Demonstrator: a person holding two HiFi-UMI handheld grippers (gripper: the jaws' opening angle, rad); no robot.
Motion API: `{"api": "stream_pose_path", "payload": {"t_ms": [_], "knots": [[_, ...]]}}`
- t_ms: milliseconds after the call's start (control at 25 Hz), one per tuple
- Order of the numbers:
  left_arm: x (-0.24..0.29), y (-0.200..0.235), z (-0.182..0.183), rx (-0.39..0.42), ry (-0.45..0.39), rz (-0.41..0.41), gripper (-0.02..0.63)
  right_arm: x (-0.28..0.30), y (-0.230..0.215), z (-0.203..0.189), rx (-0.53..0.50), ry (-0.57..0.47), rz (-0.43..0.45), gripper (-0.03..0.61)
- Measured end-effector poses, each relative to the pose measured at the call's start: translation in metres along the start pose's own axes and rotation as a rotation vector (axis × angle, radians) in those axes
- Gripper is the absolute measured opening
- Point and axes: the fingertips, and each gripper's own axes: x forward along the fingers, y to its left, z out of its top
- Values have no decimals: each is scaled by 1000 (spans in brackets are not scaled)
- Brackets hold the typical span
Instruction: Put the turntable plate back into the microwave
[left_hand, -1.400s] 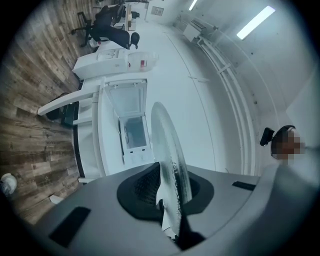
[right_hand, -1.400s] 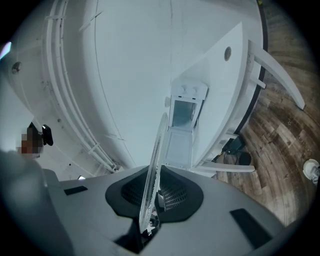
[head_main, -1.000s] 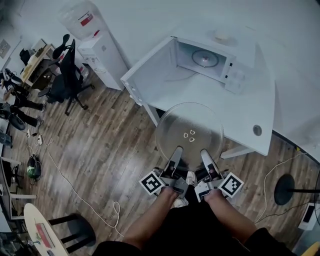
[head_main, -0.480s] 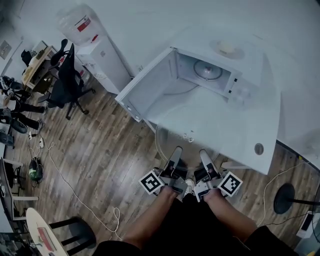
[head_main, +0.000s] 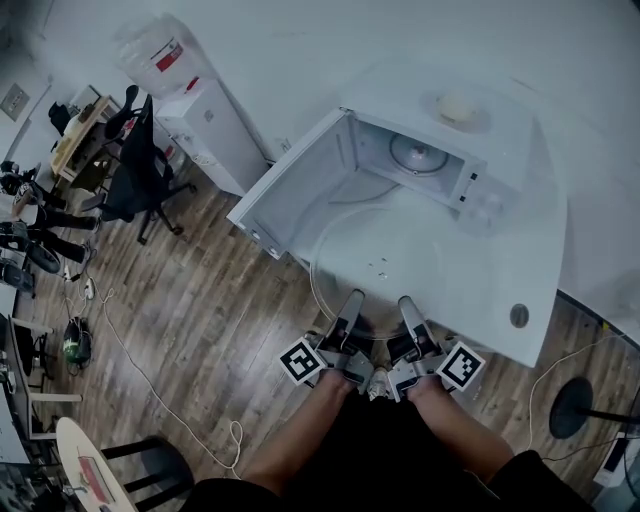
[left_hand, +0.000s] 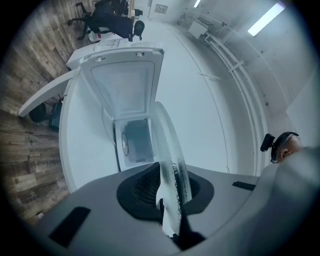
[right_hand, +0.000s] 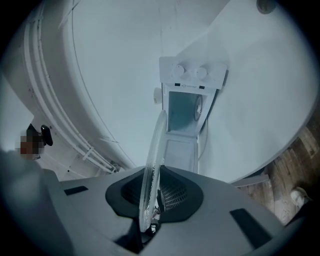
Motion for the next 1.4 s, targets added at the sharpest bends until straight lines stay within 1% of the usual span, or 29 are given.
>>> {"api": "stream_pose_path", "payload": {"t_ms": [120,400,960,1160,1400], "knots": [[14,2,6,9,11,-2,52,11,-3,9,-2,-6,6,60],[63,21,24,-9,60,-1,52,48,-20,38,-5,-60,-17,59],[146,67,64,-102,208,23,52,116,-58,80,-15,-175,-111,61],[170,79,73,-138,249,37,52,135,-68,92,-42,-208,-140,64],[199,94,81,-171,300,31,52,153,-80,109,-62,-266,-168,64]]}}
